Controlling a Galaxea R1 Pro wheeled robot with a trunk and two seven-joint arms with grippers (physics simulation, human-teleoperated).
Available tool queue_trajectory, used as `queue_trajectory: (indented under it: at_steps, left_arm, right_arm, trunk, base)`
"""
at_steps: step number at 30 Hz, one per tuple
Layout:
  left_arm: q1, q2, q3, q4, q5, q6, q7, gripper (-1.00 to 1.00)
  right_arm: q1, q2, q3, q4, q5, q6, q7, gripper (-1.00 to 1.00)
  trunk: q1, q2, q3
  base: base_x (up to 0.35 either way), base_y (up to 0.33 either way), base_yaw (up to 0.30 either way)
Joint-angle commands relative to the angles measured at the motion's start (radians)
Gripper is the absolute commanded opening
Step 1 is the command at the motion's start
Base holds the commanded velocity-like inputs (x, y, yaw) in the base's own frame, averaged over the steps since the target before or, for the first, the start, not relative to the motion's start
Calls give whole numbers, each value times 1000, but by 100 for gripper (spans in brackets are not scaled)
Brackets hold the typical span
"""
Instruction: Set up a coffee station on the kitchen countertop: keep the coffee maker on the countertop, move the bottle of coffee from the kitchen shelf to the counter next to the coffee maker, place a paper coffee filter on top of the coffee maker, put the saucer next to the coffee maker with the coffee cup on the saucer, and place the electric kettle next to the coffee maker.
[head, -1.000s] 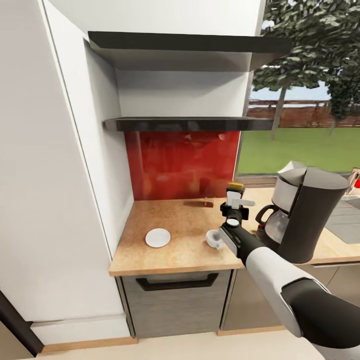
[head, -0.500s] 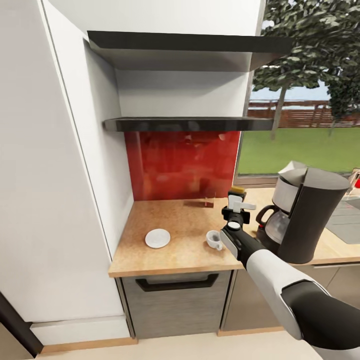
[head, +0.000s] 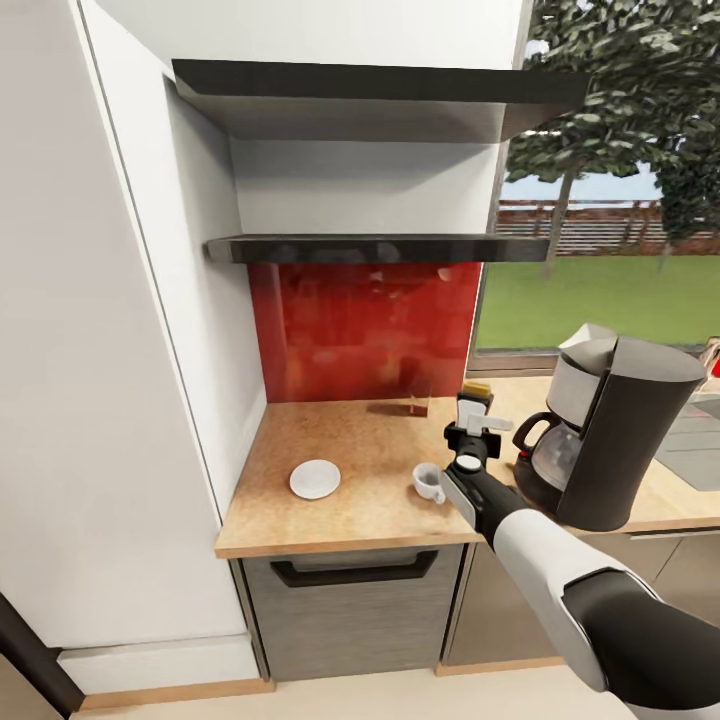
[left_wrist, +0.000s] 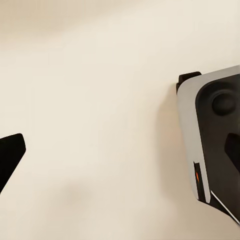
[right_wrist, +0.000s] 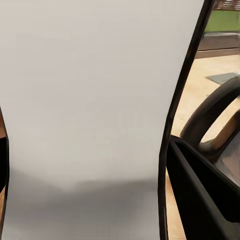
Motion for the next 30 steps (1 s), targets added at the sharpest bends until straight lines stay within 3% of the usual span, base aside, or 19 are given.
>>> queue_trajectory:
  at_steps: [1, 30]
  left_arm:
    - [-1, 0, -6, 1, 11, -2, -6, 100]
    - [-1, 0, -8, 1, 9, -1, -6, 100]
  right_arm:
    - [-1, 0, 8, 7, -10, -12, -6, -100]
    - [18, -12, 7, 121, -11, -106, -6, -100]
  trunk:
    - [1, -2, -2]
    - [1, -2, -2]
  base:
    - [0, 0, 0]
    - [13, 0, 0]
